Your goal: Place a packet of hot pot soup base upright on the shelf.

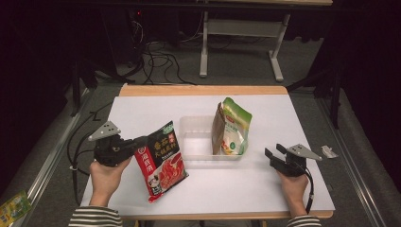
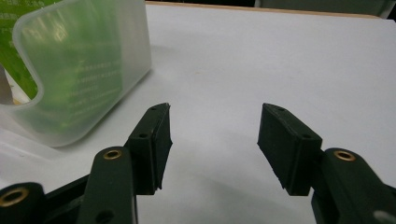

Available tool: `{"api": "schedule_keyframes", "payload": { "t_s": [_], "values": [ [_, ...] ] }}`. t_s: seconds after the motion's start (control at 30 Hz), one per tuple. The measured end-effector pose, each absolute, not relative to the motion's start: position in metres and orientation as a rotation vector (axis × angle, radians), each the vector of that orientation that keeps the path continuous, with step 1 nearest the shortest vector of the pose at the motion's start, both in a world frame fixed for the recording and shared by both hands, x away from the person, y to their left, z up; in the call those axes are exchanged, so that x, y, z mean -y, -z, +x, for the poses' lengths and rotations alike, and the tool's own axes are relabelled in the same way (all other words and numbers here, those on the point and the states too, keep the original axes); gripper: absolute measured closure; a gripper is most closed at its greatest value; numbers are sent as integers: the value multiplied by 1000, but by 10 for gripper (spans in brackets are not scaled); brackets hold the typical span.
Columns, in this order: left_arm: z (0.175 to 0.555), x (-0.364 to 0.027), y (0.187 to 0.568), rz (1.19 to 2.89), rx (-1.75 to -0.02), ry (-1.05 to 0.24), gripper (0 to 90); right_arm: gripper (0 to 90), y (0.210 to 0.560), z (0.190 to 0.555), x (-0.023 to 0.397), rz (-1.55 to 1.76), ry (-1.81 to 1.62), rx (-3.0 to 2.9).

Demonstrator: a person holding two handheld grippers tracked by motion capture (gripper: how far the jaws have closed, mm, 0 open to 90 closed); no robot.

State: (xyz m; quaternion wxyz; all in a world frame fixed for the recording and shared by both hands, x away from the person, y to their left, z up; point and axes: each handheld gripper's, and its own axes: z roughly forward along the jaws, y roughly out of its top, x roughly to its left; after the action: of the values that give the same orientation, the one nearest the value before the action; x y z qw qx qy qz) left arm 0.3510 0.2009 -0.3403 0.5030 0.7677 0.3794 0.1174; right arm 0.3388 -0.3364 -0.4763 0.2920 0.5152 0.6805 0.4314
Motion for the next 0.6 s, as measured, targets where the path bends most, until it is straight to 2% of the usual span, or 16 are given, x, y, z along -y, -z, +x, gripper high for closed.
{"api": "schedule_keyframes", "payload": {
  "t_s": [0.6],
  "values": [
    [355,-183,323,1831,-859,-252,896,442,476,338,337,1383,-1154,-1809]
  ]
}}
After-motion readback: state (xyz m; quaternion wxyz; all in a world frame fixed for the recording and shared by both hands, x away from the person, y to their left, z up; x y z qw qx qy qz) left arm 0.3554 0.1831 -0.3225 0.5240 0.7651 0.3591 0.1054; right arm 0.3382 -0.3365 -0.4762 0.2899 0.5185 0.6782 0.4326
